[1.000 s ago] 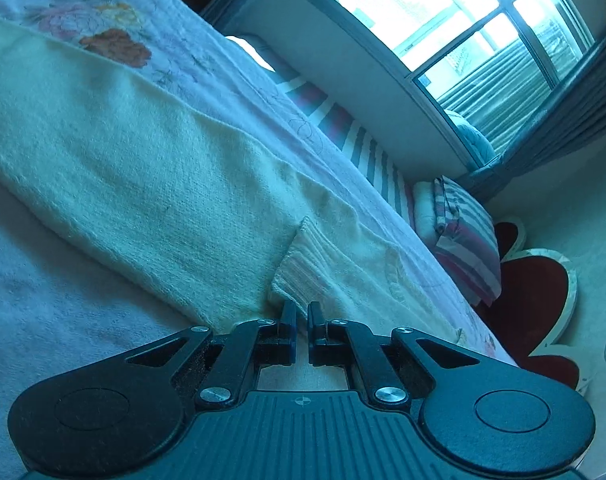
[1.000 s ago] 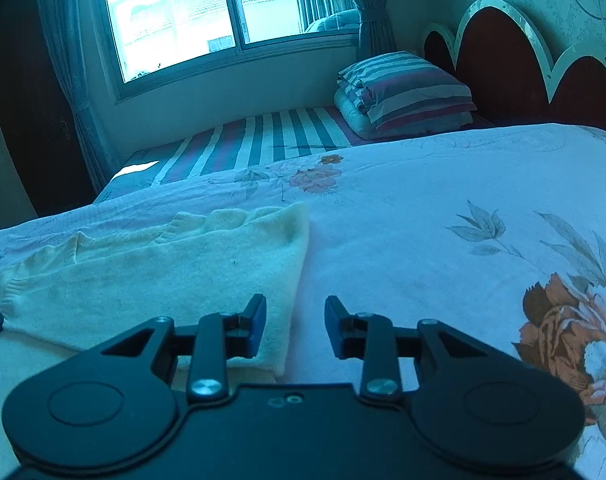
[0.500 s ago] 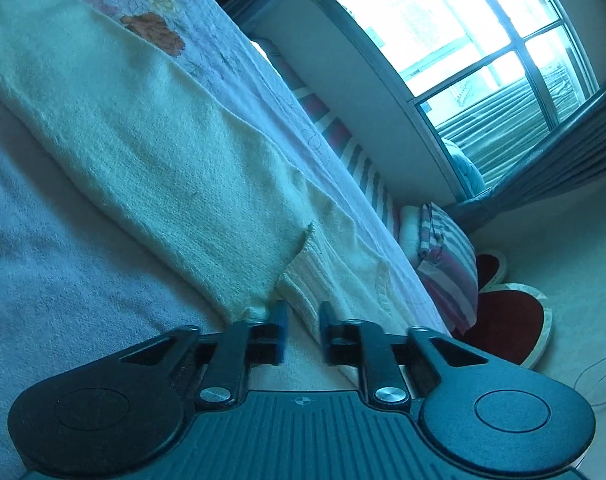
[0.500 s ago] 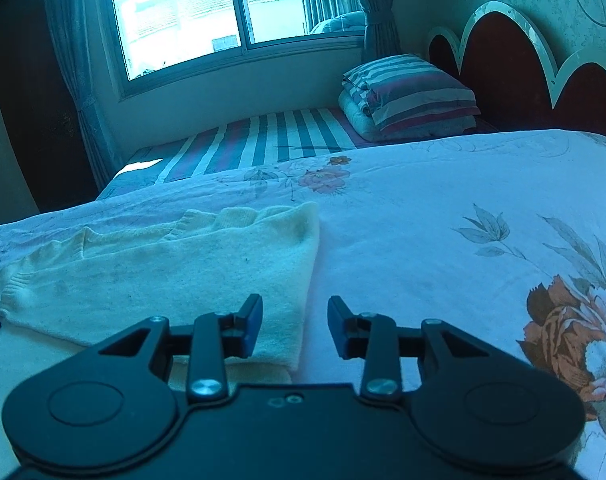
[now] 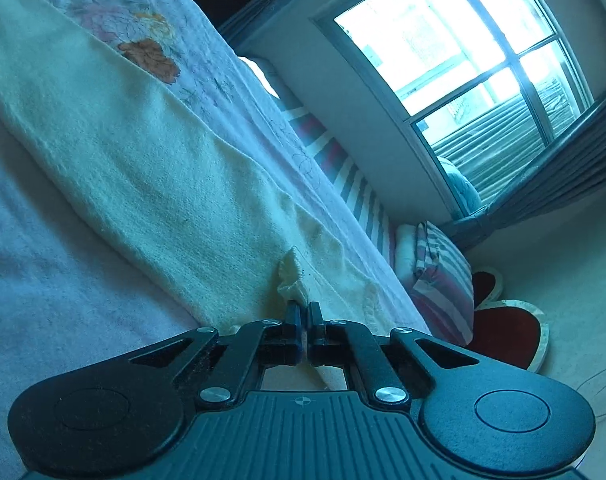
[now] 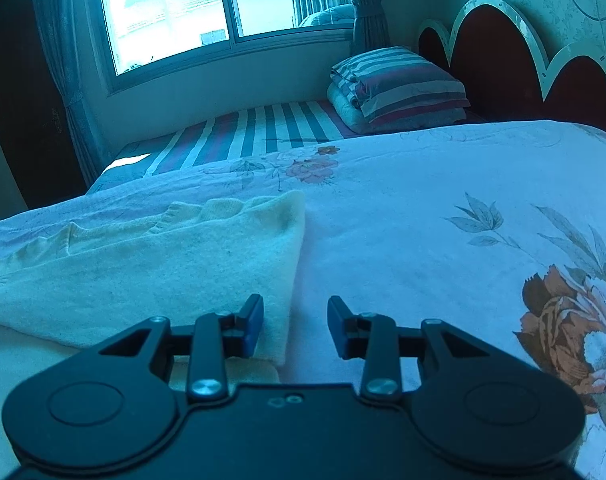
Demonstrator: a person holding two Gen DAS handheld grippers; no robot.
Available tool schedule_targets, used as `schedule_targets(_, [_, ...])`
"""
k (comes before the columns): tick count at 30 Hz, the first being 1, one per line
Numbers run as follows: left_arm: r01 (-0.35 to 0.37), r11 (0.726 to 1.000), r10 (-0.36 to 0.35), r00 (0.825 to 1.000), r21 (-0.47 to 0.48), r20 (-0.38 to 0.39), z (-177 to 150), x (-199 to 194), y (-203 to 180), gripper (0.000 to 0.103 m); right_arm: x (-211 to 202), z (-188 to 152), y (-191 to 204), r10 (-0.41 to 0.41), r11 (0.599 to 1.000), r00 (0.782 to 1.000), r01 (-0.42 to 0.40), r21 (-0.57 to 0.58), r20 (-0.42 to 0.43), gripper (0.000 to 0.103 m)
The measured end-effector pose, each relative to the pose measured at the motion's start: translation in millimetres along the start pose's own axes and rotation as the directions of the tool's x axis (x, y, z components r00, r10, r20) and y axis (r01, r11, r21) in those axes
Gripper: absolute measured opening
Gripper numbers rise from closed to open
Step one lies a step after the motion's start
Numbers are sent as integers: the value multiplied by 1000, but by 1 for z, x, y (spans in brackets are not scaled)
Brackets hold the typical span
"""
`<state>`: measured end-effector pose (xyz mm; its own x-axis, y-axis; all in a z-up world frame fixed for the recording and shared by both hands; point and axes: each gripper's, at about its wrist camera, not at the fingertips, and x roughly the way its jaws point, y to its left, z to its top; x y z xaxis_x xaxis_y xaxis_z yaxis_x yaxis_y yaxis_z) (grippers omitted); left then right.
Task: Fold small clothes
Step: 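Lay the held sleeve along the sweater body and open the left gripper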
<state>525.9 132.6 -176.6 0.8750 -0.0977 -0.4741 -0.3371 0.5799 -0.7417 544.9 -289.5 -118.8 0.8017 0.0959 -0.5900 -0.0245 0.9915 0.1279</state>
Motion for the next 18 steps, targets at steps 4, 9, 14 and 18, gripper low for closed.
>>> schedule_targets(4, [-50,999,50,998,16,-29,-3,14,13,2,11,-6,0,0,1000,1000,0,-19,-23,37])
schedule_targets(9, [-99,990,98,995,97,20,4,1,-3,6,-12,1,-1,19,1000,998,-18,-23,62,37])
schedule_targets(14, [-132,984,130,991,118,25,17,-14,4,13,1,-5,-2,-22,999,999,20,-48,-41,38])
schedule_targets(18, [-147,986,137,983,80,119,33,-57,29,58,-29,-2,5,-2,999,999,4,-47,34,38])
